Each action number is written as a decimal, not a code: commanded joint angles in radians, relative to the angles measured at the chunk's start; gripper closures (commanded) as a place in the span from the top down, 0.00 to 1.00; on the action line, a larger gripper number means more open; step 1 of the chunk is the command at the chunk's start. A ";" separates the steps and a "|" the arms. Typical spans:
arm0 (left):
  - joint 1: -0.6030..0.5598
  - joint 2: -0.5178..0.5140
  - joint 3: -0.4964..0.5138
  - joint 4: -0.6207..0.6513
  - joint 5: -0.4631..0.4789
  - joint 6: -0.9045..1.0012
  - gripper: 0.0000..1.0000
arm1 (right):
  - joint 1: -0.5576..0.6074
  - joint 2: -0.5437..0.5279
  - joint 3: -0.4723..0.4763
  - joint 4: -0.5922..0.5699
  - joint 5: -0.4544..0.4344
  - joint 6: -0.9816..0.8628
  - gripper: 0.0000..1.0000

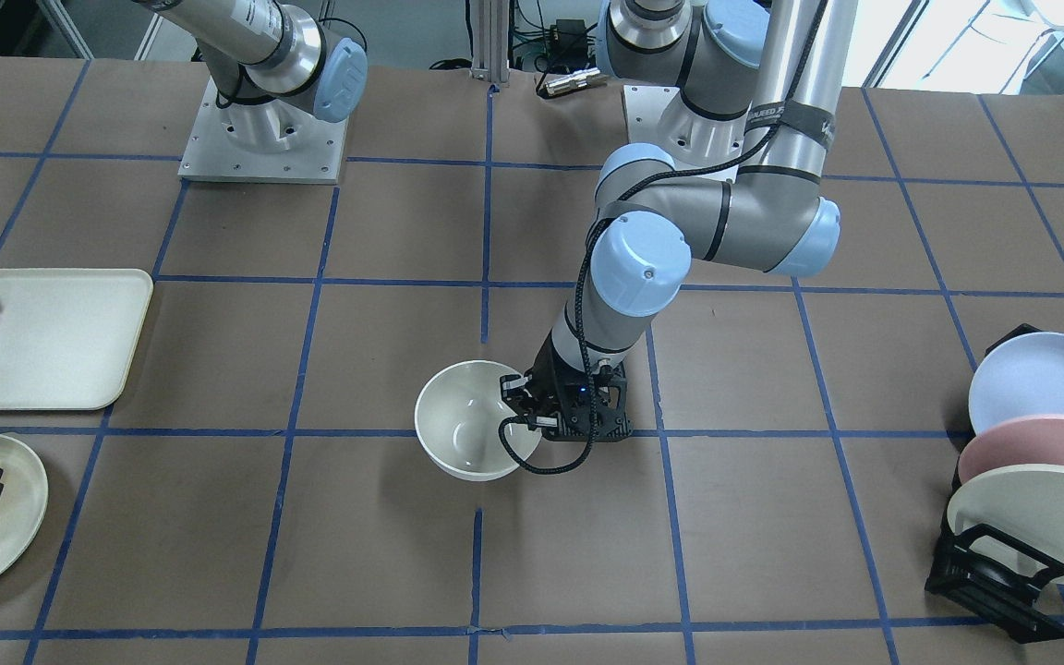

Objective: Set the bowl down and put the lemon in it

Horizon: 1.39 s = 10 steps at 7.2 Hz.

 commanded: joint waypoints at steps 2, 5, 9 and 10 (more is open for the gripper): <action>-0.012 -0.020 -0.006 0.007 0.009 0.048 0.00 | 0.000 -0.067 -0.019 0.072 -0.037 0.015 0.00; -0.009 -0.034 0.001 0.015 0.043 0.057 0.89 | 0.099 -0.166 -0.056 0.222 -0.023 0.141 0.00; 0.076 0.115 0.157 -0.300 0.041 0.138 1.00 | 0.471 -0.282 -0.056 0.378 0.002 0.559 0.00; 0.134 0.159 0.202 -0.433 0.041 0.164 1.00 | 0.561 -0.282 -0.055 0.376 0.006 0.646 0.00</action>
